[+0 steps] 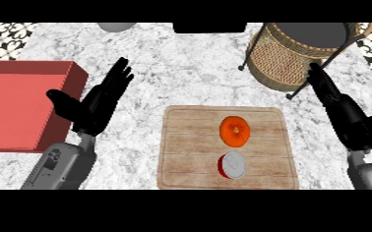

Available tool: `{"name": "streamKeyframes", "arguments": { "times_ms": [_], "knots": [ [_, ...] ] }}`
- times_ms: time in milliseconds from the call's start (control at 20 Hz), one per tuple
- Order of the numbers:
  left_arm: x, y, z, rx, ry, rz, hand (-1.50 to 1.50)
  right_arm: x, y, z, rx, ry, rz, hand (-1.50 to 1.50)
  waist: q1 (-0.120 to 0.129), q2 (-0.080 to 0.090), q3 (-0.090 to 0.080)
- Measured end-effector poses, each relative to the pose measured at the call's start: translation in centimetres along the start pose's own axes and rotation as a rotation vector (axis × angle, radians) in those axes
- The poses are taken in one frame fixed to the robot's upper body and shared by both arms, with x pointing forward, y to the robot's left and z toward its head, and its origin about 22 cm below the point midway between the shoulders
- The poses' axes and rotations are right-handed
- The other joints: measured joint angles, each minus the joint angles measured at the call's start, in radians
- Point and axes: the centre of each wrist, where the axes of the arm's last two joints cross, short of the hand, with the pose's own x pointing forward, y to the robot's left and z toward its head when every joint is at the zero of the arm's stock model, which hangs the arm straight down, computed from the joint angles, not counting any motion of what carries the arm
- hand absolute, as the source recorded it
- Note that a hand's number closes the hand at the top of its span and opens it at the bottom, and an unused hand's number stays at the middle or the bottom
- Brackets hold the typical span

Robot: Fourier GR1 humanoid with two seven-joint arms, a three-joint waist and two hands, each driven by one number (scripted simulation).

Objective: Pick the squash from the cutting board and place it in the tiered basket

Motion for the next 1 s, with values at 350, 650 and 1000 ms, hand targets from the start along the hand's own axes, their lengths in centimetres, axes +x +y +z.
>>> {"name": "streamKeyframes", "arguments": {
  "times_ms": [350,650,1000],
  "knots": [
    [-1.5,0.7,0.9,-0.001,0.001,-0.134,0.00,0.6,9.0,-3.4,-0.202,0.078,-0.081,-1.50,0.025,-0.014,-0.026],
    [-3.7,-0.1,2.0,-0.020,0.012,-0.161,0.00,2.2,17.1,-5.6,-0.371,0.059,-0.169,-1.50,0.029,-0.016,-0.027],
    [-5.0,1.9,3.6,0.028,0.031,-0.177,0.00,5.3,19.9,-7.1,-0.348,0.018,0.069,-1.50,-0.010,-0.032,-0.032]
  ]
}}
